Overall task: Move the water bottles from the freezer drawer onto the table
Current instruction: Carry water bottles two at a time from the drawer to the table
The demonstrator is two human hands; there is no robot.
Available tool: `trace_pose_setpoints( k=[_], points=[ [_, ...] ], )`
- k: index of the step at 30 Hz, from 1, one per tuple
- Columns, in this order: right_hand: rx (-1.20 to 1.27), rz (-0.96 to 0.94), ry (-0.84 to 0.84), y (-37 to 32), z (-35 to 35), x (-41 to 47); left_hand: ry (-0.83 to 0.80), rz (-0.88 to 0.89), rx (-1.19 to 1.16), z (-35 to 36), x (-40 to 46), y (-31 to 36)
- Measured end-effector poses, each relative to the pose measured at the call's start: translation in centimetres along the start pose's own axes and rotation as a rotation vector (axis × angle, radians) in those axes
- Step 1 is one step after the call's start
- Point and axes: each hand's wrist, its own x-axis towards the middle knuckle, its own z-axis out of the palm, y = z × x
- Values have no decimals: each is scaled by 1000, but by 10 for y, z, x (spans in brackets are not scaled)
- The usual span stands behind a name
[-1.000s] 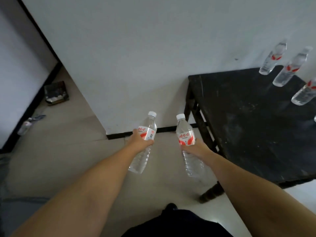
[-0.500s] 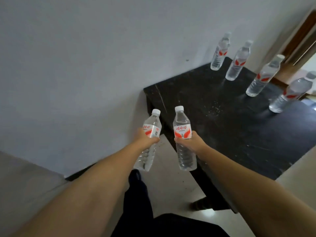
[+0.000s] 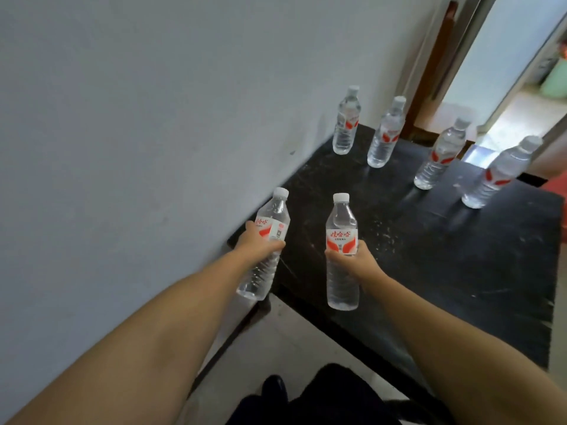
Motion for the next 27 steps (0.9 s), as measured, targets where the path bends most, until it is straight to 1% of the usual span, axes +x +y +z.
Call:
trace_pose_setpoints(
  k=[6, 8, 13, 15, 18, 22, 27],
  points=[
    [65, -71, 226, -31, -16, 47, -122, 156, 36, 10, 66, 57],
    [86, -91, 273, -43, -23, 65, -146, 214, 35, 14, 85, 76],
    [141, -94, 414, -71, -46, 133, -148, 291, 18, 29, 148, 132],
    [190, -113, 456, -81, -54, 154, -143, 305, -41, 35, 173, 151],
    [191, -130, 520, -94, -65, 187, -144, 311, -118, 50, 211, 179],
    [167, -153, 564, -95, -74, 219, -115, 335, -183, 75, 243, 193],
    [171, -166, 617, -94, -79, 243, -57, 339, -256, 92, 263, 196]
  ],
)
